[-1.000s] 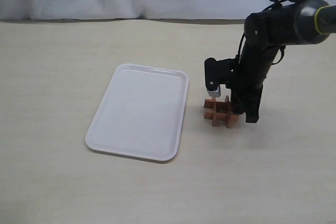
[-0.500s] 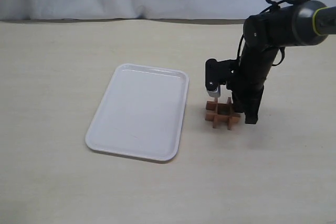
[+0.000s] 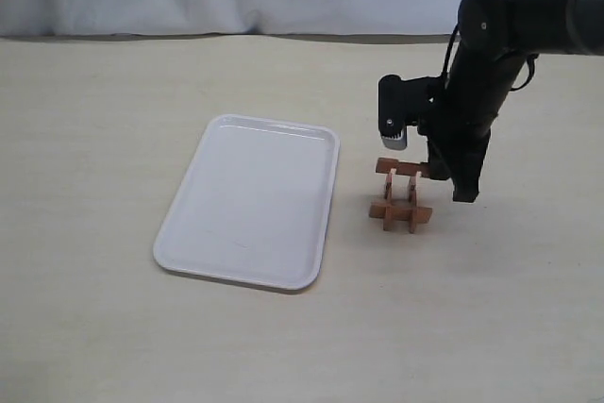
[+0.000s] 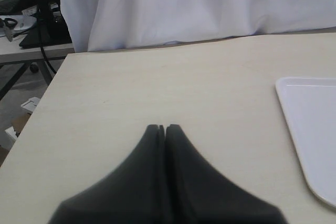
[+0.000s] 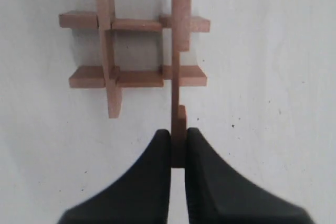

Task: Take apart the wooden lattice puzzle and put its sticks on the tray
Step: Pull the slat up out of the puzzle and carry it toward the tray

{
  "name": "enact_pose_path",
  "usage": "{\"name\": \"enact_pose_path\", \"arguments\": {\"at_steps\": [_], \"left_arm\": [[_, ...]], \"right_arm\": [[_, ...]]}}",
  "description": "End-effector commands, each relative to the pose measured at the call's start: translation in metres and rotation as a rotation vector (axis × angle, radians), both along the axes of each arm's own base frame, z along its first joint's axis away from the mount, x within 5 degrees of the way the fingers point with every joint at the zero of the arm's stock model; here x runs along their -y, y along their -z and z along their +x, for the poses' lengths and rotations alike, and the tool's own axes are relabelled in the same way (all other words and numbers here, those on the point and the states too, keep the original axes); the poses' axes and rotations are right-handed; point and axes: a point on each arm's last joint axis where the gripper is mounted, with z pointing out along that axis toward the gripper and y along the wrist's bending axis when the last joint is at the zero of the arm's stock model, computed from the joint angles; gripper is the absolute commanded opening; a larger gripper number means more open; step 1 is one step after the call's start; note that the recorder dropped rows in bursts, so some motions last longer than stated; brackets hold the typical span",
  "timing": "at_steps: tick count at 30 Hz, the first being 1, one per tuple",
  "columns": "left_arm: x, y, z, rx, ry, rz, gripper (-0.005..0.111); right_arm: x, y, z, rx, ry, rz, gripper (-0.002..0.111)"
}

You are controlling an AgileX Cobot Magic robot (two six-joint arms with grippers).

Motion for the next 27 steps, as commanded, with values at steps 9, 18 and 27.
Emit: {"name": "enact_pose_path", "arguments": {"at_steps": [9, 18, 27], "left_arm": [[0.0, 0.0, 0.0, 0.009, -0.001, 0.002, 0.0], [0.0, 0.0, 0.0, 0.009, -0.001, 0.002, 0.0], [0.0, 0.0, 0.0, 0.009, -0.001, 0.002, 0.0]], "right_arm": [[-0.022, -0.031, -0.005, 0.075, 0.153, 0.283, 0.005], [-0.043, -0.04, 0.002, 0.105, 0.316, 0.576, 0.005], [-0.084, -0.053, 0.014, 0.192, 0.444, 0.825, 0.005]]}}
